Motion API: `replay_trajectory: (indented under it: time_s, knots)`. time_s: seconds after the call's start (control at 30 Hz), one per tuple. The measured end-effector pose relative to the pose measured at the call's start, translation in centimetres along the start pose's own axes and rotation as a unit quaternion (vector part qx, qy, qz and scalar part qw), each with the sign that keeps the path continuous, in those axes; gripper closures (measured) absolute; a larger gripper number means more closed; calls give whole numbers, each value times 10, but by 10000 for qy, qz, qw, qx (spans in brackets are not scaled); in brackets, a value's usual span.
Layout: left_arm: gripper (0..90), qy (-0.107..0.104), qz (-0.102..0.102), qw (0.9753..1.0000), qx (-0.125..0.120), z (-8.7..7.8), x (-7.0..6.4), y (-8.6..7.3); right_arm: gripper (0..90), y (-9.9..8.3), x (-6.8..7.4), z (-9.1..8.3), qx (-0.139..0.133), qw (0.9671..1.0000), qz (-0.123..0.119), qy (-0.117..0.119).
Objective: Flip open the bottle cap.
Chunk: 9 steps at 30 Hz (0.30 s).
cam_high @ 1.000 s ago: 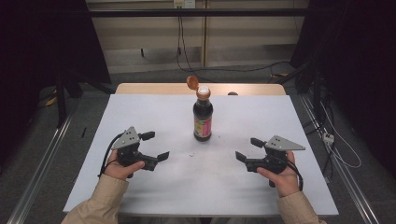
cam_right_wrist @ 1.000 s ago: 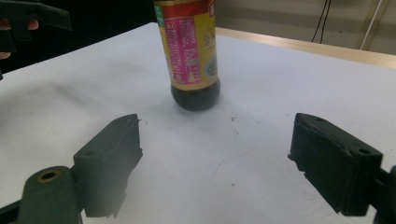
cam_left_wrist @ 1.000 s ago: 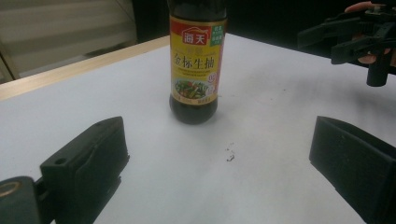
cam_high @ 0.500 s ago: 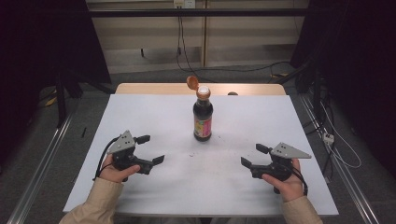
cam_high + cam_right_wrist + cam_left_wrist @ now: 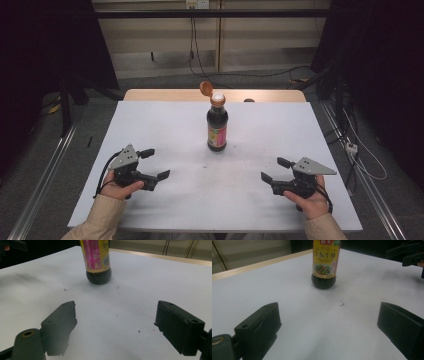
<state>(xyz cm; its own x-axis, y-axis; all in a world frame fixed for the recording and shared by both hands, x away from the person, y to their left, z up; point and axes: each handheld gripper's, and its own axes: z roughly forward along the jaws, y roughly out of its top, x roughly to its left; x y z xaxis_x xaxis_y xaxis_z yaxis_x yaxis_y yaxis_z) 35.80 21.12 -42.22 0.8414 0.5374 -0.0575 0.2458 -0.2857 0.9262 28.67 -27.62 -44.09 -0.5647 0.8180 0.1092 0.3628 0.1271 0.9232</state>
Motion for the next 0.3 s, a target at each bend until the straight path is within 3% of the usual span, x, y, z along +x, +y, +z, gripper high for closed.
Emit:
replay_trajectory:
  time_s: [0.3]
  knots:
    - [46,6,-4,10000,33,0,-1,-3,167,-3,-3,-4,-61,9999,76,-53]
